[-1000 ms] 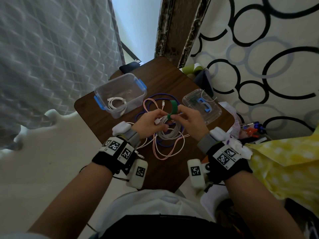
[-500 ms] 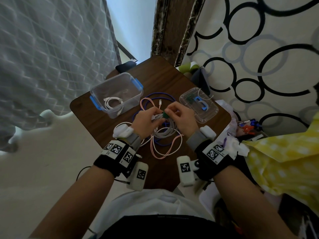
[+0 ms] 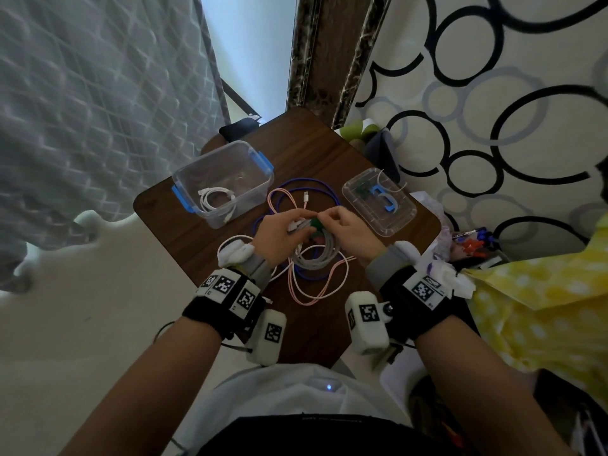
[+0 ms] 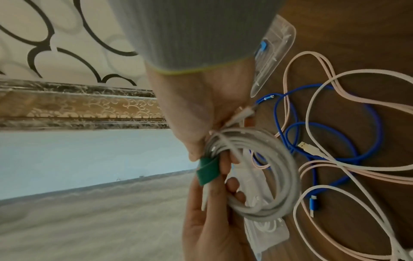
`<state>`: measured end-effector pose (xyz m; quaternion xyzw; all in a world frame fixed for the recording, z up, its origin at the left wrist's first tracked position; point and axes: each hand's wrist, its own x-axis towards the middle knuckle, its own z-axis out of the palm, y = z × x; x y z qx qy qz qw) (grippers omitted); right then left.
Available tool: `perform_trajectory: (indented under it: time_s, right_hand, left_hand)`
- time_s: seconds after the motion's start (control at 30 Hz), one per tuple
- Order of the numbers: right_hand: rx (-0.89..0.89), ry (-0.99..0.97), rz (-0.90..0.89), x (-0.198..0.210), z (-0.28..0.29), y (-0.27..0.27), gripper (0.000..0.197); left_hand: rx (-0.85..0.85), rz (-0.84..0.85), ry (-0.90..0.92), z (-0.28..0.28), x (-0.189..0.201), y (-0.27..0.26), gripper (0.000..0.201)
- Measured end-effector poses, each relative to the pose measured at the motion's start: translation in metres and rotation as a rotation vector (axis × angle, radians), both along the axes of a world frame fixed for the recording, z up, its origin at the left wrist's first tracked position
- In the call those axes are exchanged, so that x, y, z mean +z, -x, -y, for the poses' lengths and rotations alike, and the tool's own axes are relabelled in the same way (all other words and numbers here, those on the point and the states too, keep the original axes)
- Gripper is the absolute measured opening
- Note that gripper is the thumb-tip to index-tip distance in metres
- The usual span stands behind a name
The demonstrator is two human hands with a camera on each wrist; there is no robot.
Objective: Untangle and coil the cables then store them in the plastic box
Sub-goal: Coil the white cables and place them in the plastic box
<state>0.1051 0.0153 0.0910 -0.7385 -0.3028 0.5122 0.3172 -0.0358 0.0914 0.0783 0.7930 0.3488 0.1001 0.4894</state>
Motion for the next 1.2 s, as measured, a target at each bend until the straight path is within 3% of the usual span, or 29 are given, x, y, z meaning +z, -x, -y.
perform_trajectory:
  time_s: [0.07, 0.13, 0.2, 0.27, 0.33, 0.4, 0.47, 0.6, 0.7, 0.83, 0.93, 1.07, 1.2]
  right_hand:
    - [-0.118, -0.059, -0.199, 0.001, 0.000, -0.002, 0.009]
    - [-0.071, -0.141, -0.304, 0.005, 0.003, -0.006, 0.029]
    - [0.103, -0.196, -0.167, 0.004, -0.004, -0.011, 0.038]
    - [0.211, -0.234, 0.062, 0.000, -0.012, -0.014, 0.026]
    - [0.207, -0.261, 0.197, -0.008, -0.018, -0.014, 0.012]
    - [0.192, -0.272, 0.301, -0.018, -0.021, -0.013, 0.012]
    - [0.168, -0.278, 0.373, -0.024, -0.023, -0.013, 0.013]
    - [0.094, -0.322, 0.341, -0.024, -0.032, -0.010, 0.010]
    - [-0.023, -0.269, 0.314, -0.026, -0.038, -0.010, 0.008]
    - [-0.148, -0.119, 0.284, -0.031, -0.041, -0.016, 0.006]
    - [-0.206, -0.098, 0.382, -0.036, -0.037, -0.015, 0.007]
    - [-0.163, -0.118, 0.570, -0.046, -0.027, -0.006, 0.005]
    - [-0.135, -0.315, 0.658, -0.038, -0.033, -0.013, 0.010]
  left_hand:
    - [0.044, 0.063, 0.177, -0.009, -0.006, -0.002, 0.023]
    - [0.073, 0.057, 0.266, -0.017, -0.007, -0.005, 0.021]
    - [0.049, 0.026, 0.305, -0.031, -0.009, -0.011, 0.022]
    - [0.022, 0.006, 0.312, -0.040, -0.011, -0.016, 0.022]
    - [0.018, 0.000, 0.328, -0.046, -0.015, -0.019, 0.022]
    - [0.007, -0.014, 0.354, -0.048, -0.020, -0.018, 0.024]
    - [-0.020, -0.026, 0.381, -0.050, -0.024, -0.016, 0.024]
    - [-0.033, 0.017, 0.487, -0.058, -0.023, -0.013, 0.023]
    - [-0.050, -0.003, 0.399, -0.060, -0.026, -0.016, 0.023]
    - [-0.104, -0.088, 0.079, -0.057, -0.033, -0.023, 0.027]
    - [-0.186, -0.068, 0.010, -0.052, -0.031, -0.027, 0.026]
    - [-0.170, -0.071, 0.042, -0.049, -0.034, -0.024, 0.024]
    - [-0.105, -0.075, 0.096, -0.065, -0.034, -0.024, 0.024]
